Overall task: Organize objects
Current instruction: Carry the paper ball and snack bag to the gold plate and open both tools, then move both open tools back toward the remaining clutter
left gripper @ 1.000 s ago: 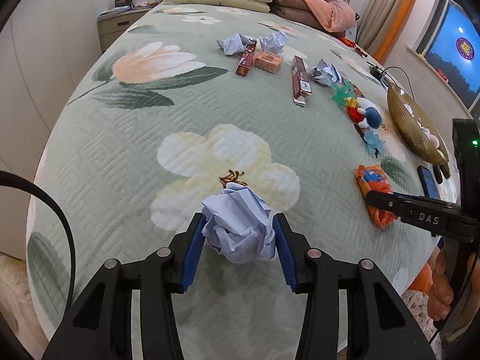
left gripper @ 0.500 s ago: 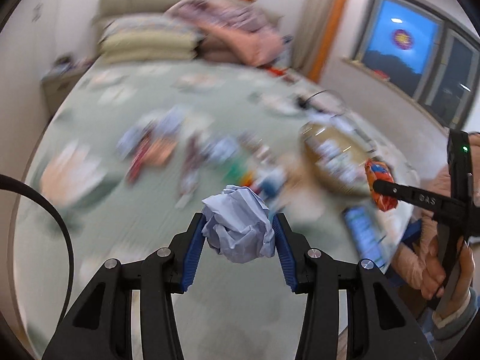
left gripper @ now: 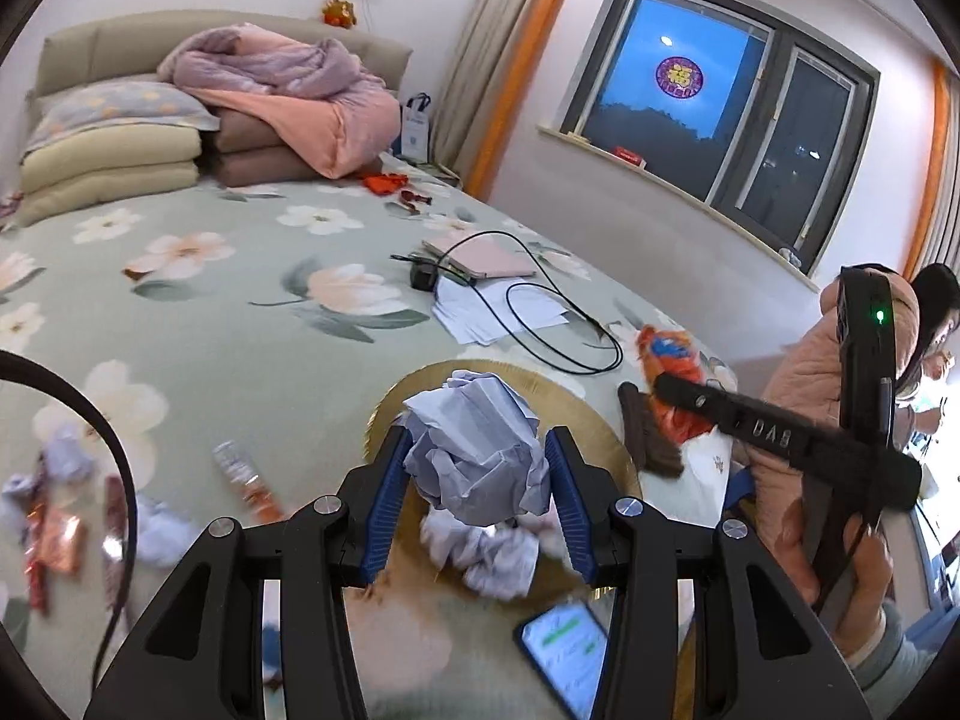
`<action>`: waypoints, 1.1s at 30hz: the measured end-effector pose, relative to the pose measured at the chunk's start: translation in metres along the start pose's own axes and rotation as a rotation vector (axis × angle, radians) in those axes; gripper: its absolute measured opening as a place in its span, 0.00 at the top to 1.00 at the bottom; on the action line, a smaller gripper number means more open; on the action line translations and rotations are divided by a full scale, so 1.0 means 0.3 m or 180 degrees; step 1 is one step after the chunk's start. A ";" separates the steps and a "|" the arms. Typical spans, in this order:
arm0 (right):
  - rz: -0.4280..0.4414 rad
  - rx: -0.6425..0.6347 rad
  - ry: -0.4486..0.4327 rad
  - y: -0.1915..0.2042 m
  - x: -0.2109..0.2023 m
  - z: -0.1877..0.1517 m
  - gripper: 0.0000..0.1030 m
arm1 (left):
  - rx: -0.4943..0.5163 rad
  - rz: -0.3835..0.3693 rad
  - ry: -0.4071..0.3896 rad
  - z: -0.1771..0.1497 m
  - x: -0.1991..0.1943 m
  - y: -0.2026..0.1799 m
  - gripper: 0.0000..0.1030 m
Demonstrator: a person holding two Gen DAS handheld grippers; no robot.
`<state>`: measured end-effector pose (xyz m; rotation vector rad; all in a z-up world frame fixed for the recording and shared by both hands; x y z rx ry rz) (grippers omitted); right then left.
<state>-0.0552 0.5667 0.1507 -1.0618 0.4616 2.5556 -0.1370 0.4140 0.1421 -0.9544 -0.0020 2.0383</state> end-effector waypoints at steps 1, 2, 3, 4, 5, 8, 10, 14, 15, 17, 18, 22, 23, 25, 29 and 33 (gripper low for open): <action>0.0003 0.0006 0.0028 -0.008 0.031 0.012 0.77 | -0.0006 0.0008 0.0002 0.013 0.032 0.000 0.58; -0.0002 0.0003 0.0048 -0.016 0.059 0.021 0.76 | -0.0016 -0.0023 0.0004 0.023 0.062 -0.004 0.48; -0.0036 0.0002 0.0061 -0.024 0.090 0.032 0.76 | -0.0015 -0.0125 0.0001 0.025 0.088 -0.012 0.19; -0.0056 0.0001 0.0067 -0.038 0.121 0.037 0.76 | -0.0005 -0.0175 0.0062 0.016 0.127 -0.014 0.01; -0.0065 -0.0013 0.0101 -0.050 0.151 0.040 0.71 | -0.0041 -0.0122 0.0113 0.001 0.163 0.002 0.01; -0.0196 0.0022 0.0350 -0.107 0.253 -0.004 0.51 | -0.0244 -0.0099 0.0400 -0.092 0.235 0.064 0.01; -0.0280 0.0069 0.0421 -0.147 0.275 -0.050 0.51 | -0.0349 -0.0144 0.0396 -0.136 0.214 0.099 0.01; -0.0218 0.0046 0.0494 -0.147 0.247 -0.122 0.51 | -0.0439 0.0002 0.0345 -0.200 0.097 0.194 0.01; -0.0236 0.0022 0.0504 -0.139 0.235 -0.130 0.51 | -0.0458 0.0046 0.0315 -0.206 0.062 0.219 0.01; -0.0174 -0.0024 0.0524 -0.093 0.201 -0.146 0.51 | -0.0501 0.0140 0.0228 -0.211 -0.029 0.273 0.01; -0.0106 -0.0043 0.0526 -0.060 0.184 -0.149 0.51 | -0.0517 0.0179 0.0200 -0.213 -0.065 0.292 0.01; 0.0260 -0.0174 0.0488 0.135 0.106 -0.159 0.47 | -0.0772 0.0321 0.0004 -0.276 -0.271 0.415 0.01; 0.0325 -0.0227 0.0468 0.186 0.092 -0.164 0.45 | -0.0881 0.0387 -0.0059 -0.305 -0.334 0.459 0.01; 0.0430 -0.0367 0.0456 0.290 0.079 -0.185 0.39 | -0.1064 0.0530 -0.0169 -0.356 -0.444 0.539 0.01; 0.0651 -0.0690 0.0625 0.510 0.098 -0.298 0.38 | -0.1464 0.0826 -0.0356 -0.483 -0.650 0.707 0.01; 0.0735 -0.0954 0.0916 0.657 0.166 -0.473 0.38 | -0.1716 0.1147 -0.0253 -0.600 -0.724 0.857 0.01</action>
Point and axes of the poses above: each gripper's, at about its wrist camera, not at the fingertips, and x roughly the way its jaws point, y to its left, z to its top, the point moved 10 cm from there along x, roughly the way its jaws point, and after that the axes turned 7 degrees about y, right-handed, at the moved point
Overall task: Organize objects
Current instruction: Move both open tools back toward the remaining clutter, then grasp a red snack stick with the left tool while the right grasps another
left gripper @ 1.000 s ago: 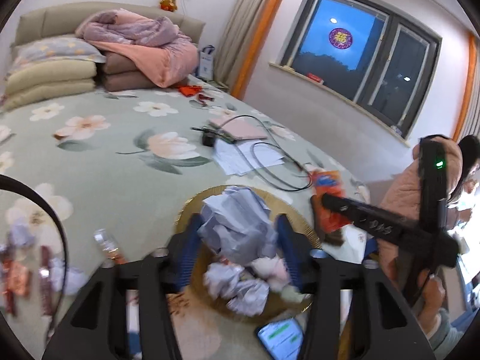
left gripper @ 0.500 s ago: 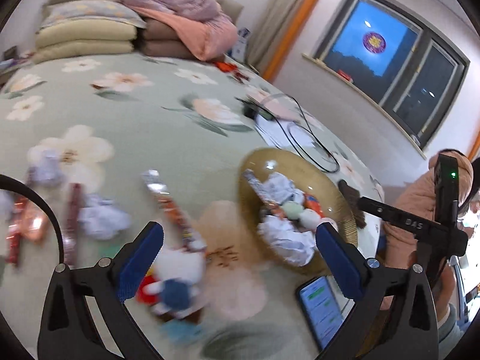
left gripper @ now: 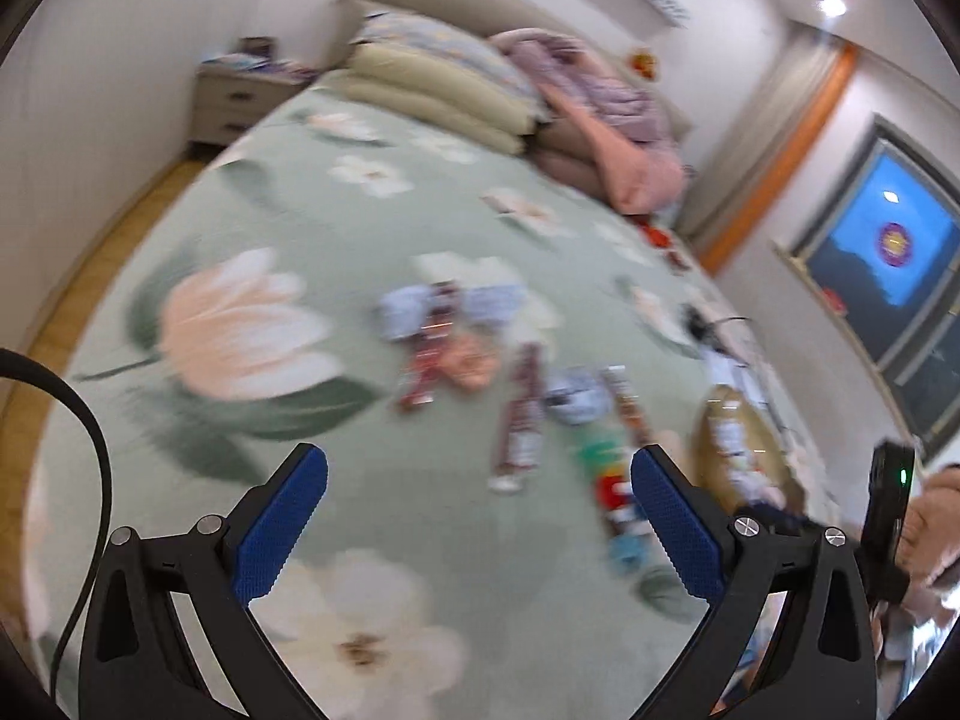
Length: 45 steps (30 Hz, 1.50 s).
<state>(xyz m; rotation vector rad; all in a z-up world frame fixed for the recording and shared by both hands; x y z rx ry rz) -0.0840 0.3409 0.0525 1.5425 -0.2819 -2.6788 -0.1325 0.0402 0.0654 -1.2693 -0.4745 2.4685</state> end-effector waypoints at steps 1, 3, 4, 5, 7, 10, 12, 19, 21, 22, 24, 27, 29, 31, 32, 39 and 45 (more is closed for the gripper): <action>0.0020 -0.0020 0.0120 0.033 0.054 -0.043 0.38 | -0.0025 0.0064 0.0023 -0.002 0.008 0.038 0.01; 0.0074 -0.0020 0.0289 0.070 0.122 -0.108 0.38 | -0.0009 0.0142 0.0049 0.000 0.027 0.084 0.01; 0.0120 -0.0013 0.0396 0.089 0.167 -0.147 0.38 | 0.0018 0.0184 0.0065 0.000 0.043 0.094 0.01; 0.0145 -0.0014 0.0461 0.101 0.196 -0.169 0.38 | 0.0053 0.0220 0.0088 -0.004 0.062 0.102 0.01; 0.0160 -0.0042 0.0529 0.111 0.235 -0.202 0.38 | 0.0190 0.0312 0.0167 -0.027 0.118 0.109 0.01; 0.0219 -0.0166 0.0543 0.140 0.264 -0.211 0.38 | 0.0486 0.0546 0.0231 -0.024 0.227 0.097 0.04; 0.0321 -0.0237 0.0493 0.177 0.271 -0.186 0.38 | 0.0638 0.0685 0.0231 0.015 0.304 0.087 0.12; 0.0393 -0.0214 0.0300 0.280 0.377 0.005 0.68 | 0.1160 0.0897 0.0483 0.092 0.540 0.040 0.35; 0.0493 -0.0208 0.0329 0.311 0.414 0.040 0.68 | 0.1191 0.0922 0.0529 0.092 0.579 0.042 0.35; 0.0539 -0.0202 0.0343 0.333 0.439 0.064 0.68 | 0.1177 0.0914 0.0542 0.093 0.588 0.042 0.35; 0.0570 -0.0201 0.0365 0.362 0.474 0.093 0.68 | 0.1126 0.0865 0.0560 0.093 0.607 0.045 0.35; 0.0467 -0.0147 0.0494 0.389 0.557 0.132 0.66 | 0.1128 0.0930 0.0634 0.080 0.639 0.063 0.57; 0.0371 -0.0055 0.0543 0.379 0.602 0.148 0.66 | 0.1170 0.0895 0.0578 0.081 0.631 0.056 0.74; 0.0236 -0.0004 0.0511 0.369 0.633 0.168 0.66 | 0.1171 0.0868 0.0603 0.068 0.616 0.061 0.83; 0.0170 -0.0050 0.0438 0.375 0.627 0.179 0.66 | 0.1146 0.0836 0.0608 0.058 0.598 0.063 0.83; 0.0235 -0.0389 0.0479 0.458 0.580 0.124 0.97 | 0.0919 0.0649 0.0700 -0.081 0.431 0.079 0.84; 0.0546 -0.0558 0.0561 0.452 0.378 -0.071 0.99 | 0.0670 0.0581 0.0849 -0.352 0.207 0.089 0.84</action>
Point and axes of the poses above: each gripper's, at about its wrist camera, not at the fingertips, and x roughly the way its jaws point, y to its left, z to its top, the point moved 10 cm from there along x, roughly the way its jaws point, and after that the axes turned 7 degrees about y, right-handed, at the moved point
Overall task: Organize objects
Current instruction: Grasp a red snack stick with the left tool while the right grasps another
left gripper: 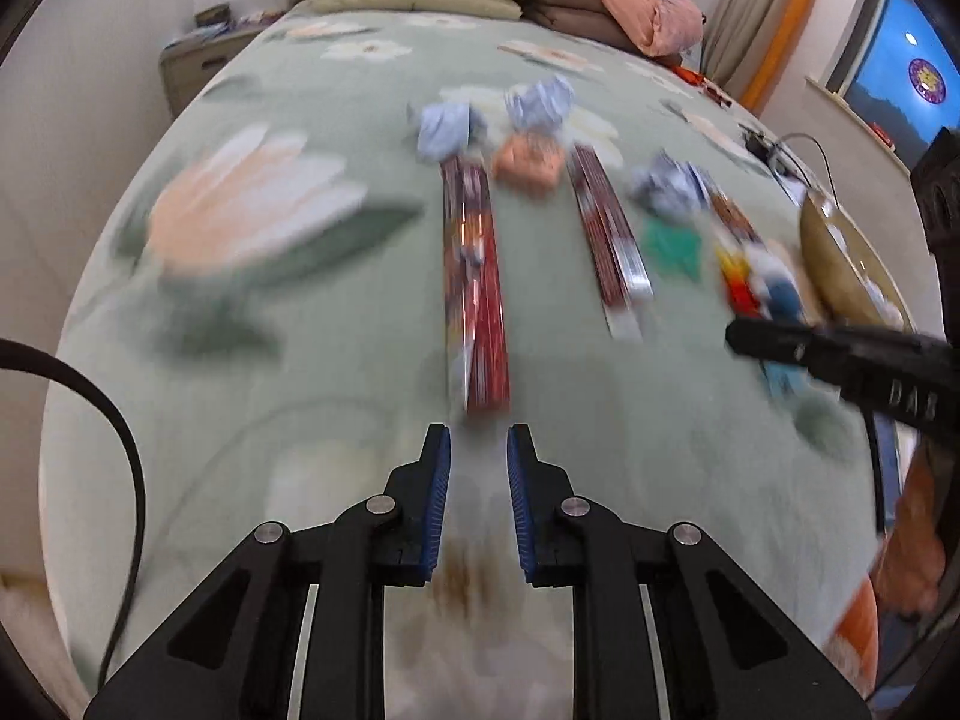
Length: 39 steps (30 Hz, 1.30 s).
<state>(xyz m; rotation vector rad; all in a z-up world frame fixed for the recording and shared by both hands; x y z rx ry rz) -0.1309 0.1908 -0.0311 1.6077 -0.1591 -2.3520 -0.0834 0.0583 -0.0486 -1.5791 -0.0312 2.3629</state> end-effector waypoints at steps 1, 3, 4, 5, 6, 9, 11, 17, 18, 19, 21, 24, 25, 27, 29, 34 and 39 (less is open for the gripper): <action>0.0023 -0.0046 0.0020 0.015 -0.018 -0.045 0.98 | -0.0026 -0.0022 0.0016 -0.048 -0.020 -0.006 0.84; 0.0026 -0.0038 0.0066 0.028 -0.033 -0.106 0.97 | -0.0086 -0.0036 0.0015 -0.120 -0.052 -0.006 0.84; 0.0044 0.0007 0.0098 0.025 -0.037 -0.126 0.95 | -0.0121 -0.0068 -0.0010 -0.138 -0.068 -0.006 0.84; 0.0075 0.0097 0.0149 0.017 -0.035 -0.135 0.92 | -0.0159 -0.0111 -0.0031 -0.147 -0.082 -0.004 0.84; 0.0114 0.0184 0.0187 0.010 -0.031 -0.134 0.91 | -0.0212 -0.0168 -0.0042 -0.145 -0.095 -0.003 0.83; 0.0174 0.0335 0.0158 0.011 -0.022 -0.083 0.86 | -0.0253 -0.0346 -0.0111 -0.070 -0.124 -0.005 0.67; 0.0066 0.0319 0.0136 0.024 -0.001 -0.023 0.75 | -0.0171 -0.0291 -0.0255 0.003 -0.135 -0.001 0.67; 0.0067 0.0387 0.0068 0.034 0.082 0.112 0.56 | 0.0167 0.0061 -0.0160 0.198 0.027 -0.001 0.64; 0.0018 0.0426 0.0078 0.023 0.104 0.127 0.56 | 0.0190 0.0071 -0.0098 0.213 0.068 0.000 0.64; -0.0038 0.0463 0.0076 0.008 0.124 0.140 0.56 | 0.0193 0.0105 -0.0068 0.228 0.102 0.006 0.64; -0.0116 0.0534 0.0057 -0.018 0.162 0.160 0.56 | 0.0226 0.0281 -0.0072 0.263 0.156 0.016 0.64; -0.0182 0.0674 -0.0009 -0.056 0.219 0.198 0.56 | 0.0277 0.0442 -0.0124 0.303 0.194 0.018 0.64; -0.0211 0.0678 -0.0017 -0.061 0.239 0.208 0.56 | 0.0294 0.0451 -0.0158 0.309 0.193 0.015 0.65; -0.0445 0.0548 -0.0065 -0.061 0.240 0.217 0.80 | 0.0297 0.0444 -0.0164 0.306 0.188 0.017 0.85; -0.0506 0.0412 -0.0068 -0.048 0.239 0.212 0.81 | 0.0283 0.0469 -0.0187 0.292 0.168 0.027 0.86; -0.0319 0.0378 -0.0059 -0.038 0.159 0.102 0.84 | 0.0075 0.0340 -0.0189 0.172 0.063 0.047 0.86; -0.0132 0.0322 -0.0143 0.016 -0.014 -0.130 0.84 | -0.0112 0.0122 -0.0055 -0.060 -0.024 0.005 0.86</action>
Point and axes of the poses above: each gripper's, at about its wrist camera, not at the fingertips, and x roughly the way its jaws point, y to its left, z to its top, the point moved 10 cm from there along x, roughly the way its jaws point, and after that the axes turned 7 degrees about y, right-handed, at the moved point
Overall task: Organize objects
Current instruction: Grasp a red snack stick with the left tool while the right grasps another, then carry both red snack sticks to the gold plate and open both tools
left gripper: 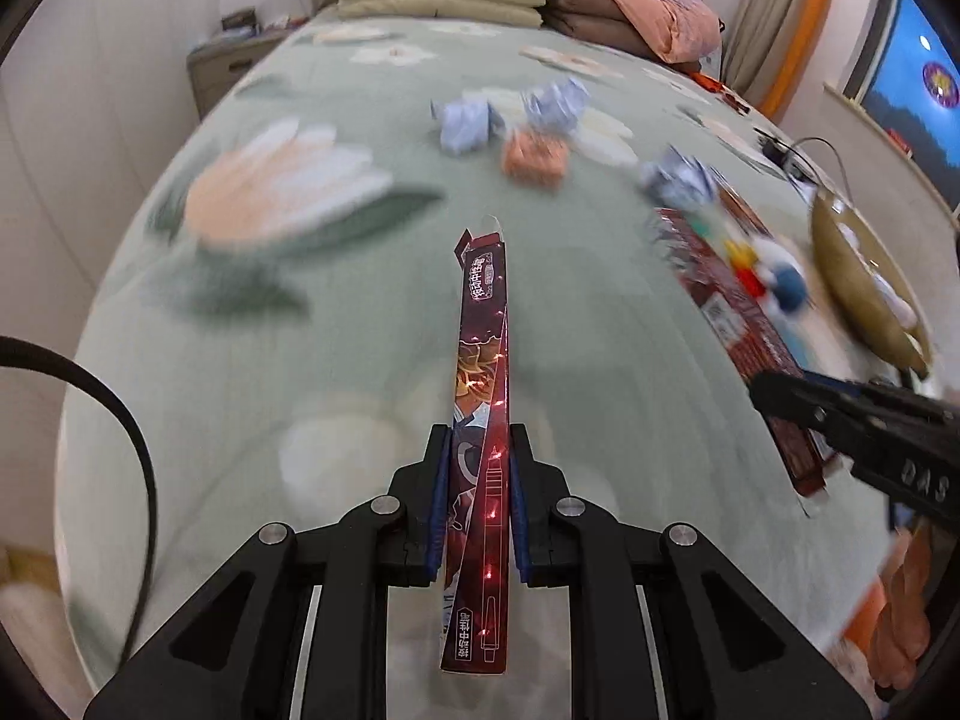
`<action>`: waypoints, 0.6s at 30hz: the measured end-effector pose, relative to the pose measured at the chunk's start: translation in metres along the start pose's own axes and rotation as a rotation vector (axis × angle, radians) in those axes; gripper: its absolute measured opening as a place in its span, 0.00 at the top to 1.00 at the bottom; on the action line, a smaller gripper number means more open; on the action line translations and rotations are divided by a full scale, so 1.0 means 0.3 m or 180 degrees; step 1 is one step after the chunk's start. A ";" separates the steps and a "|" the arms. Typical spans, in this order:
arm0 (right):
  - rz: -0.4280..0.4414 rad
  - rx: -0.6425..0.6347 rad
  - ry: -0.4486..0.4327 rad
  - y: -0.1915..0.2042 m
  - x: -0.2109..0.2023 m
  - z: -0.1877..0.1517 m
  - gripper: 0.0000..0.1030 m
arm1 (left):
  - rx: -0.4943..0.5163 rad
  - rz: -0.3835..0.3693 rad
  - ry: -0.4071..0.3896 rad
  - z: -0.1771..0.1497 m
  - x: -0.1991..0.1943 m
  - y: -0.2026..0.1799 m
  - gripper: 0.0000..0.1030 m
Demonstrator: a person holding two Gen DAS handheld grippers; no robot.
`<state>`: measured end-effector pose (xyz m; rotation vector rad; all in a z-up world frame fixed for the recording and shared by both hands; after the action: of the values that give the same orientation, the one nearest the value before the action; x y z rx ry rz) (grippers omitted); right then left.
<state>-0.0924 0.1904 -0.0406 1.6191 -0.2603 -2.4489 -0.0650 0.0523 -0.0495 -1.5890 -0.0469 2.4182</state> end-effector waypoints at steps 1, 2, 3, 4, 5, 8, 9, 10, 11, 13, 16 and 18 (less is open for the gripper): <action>-0.0037 -0.0046 -0.0002 0.003 -0.035 -0.069 0.84 | -0.0023 -0.0049 0.0043 -0.051 -0.011 -0.010 0.86; -0.0088 -0.0066 0.0018 -0.002 -0.055 -0.127 0.84 | -0.0022 -0.0056 0.0071 -0.094 -0.018 -0.022 0.86; -0.0123 -0.0069 0.0039 -0.008 -0.066 -0.169 0.84 | 0.0024 -0.0015 0.0085 -0.132 -0.024 -0.037 0.86; -0.0174 -0.0065 0.0071 -0.018 -0.080 -0.235 0.84 | 0.0119 0.0043 0.0089 -0.161 -0.028 -0.059 0.86; -0.0207 -0.0038 0.0090 -0.030 -0.086 -0.271 0.84 | 0.0205 0.0086 0.0102 -0.178 -0.028 -0.078 0.86; -0.0129 0.0181 0.0234 -0.079 -0.062 -0.352 0.84 | 0.0219 0.0099 0.0146 -0.185 -0.013 -0.107 0.67; -0.0089 0.0250 0.0336 -0.090 -0.038 -0.366 0.84 | 0.0166 0.0042 0.0171 -0.180 -0.009 -0.107 0.65; -0.0024 0.0310 0.0388 -0.097 -0.028 -0.370 0.84 | 0.0108 0.0009 0.0180 -0.176 -0.009 -0.101 0.65; 0.0030 0.0344 0.0382 -0.100 -0.035 -0.367 0.84 | 0.0045 -0.0018 0.0192 -0.173 -0.010 -0.096 0.61; 0.0118 0.0439 0.0380 -0.112 -0.057 -0.358 0.81 | -0.0056 -0.0116 0.0276 -0.165 0.003 -0.090 0.38; 0.0105 0.0526 0.0344 -0.138 -0.070 -0.356 0.69 | -0.0099 -0.0186 0.0265 -0.154 0.012 -0.105 0.25; 0.0193 0.0592 0.0333 -0.135 -0.069 -0.354 0.61 | -0.0051 -0.0090 0.0230 -0.154 0.024 -0.108 0.25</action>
<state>0.0108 0.2307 -0.0733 1.7785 -0.5268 -2.3463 -0.0198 0.0803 -0.0694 -1.6698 -0.0753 2.3429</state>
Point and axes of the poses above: each gripper's, at about its wrist camera, not at the fingertips, and x roughly the way its jaws point, y to its left, z to its top, the point moved 10 cm from there along x, roughly the way its jaws point, and after that the axes turned 7 degrees about y, right-handed, at the moved point
